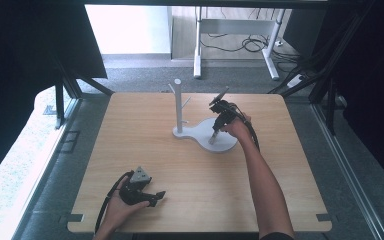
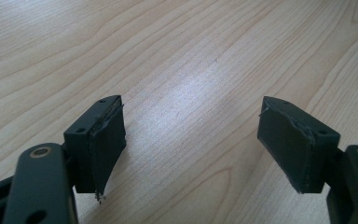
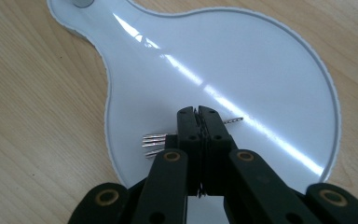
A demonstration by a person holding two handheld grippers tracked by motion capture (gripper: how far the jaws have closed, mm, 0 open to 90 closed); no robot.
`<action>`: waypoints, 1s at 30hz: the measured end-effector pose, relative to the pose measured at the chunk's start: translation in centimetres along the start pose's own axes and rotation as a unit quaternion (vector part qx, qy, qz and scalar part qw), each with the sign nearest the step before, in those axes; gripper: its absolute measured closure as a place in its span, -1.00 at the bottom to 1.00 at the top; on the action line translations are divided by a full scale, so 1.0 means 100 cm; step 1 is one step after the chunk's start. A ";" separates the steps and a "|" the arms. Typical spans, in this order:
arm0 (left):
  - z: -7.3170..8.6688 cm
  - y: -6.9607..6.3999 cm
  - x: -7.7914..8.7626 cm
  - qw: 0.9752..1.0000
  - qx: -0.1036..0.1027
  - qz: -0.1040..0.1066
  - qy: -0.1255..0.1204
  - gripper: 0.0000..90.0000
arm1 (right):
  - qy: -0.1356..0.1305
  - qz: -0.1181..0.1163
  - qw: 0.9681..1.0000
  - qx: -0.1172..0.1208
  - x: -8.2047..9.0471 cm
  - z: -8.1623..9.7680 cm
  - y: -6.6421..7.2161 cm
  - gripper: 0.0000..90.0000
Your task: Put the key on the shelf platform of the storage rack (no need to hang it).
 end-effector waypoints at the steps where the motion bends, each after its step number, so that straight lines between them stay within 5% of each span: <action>1: 0.000 0.000 0.000 1.000 0.000 0.000 0.000 -0.48 | 0.001 0.002 1.000 0.001 -0.002 0.001 0.000 0.96; 14: 0.001 0.000 -0.002 1.000 -0.003 -0.002 0.006 -0.48 | -0.002 0.004 1.000 -0.001 -0.008 0.007 -0.001 0.95; 24: 0.001 0.000 -0.002 1.000 -0.002 -0.003 0.005 -0.48 | -0.019 0.019 1.000 -0.015 -0.001 0.014 -0.005 0.47; 30: 0.001 0.000 -0.002 1.000 -0.004 -0.002 0.006 -0.48 | -0.038 0.007 0.999 -0.028 0.009 0.023 -0.005 0.31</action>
Point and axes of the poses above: each handheld gripper's, and its own axes: x roughly backward along the jaws, z roughly out of its underside, y roughly to its left, the point moved 4 cm from there along -x, roughly forward along the jaws, and after that the axes turned 10 degrees about x, right-handed, at the moved point
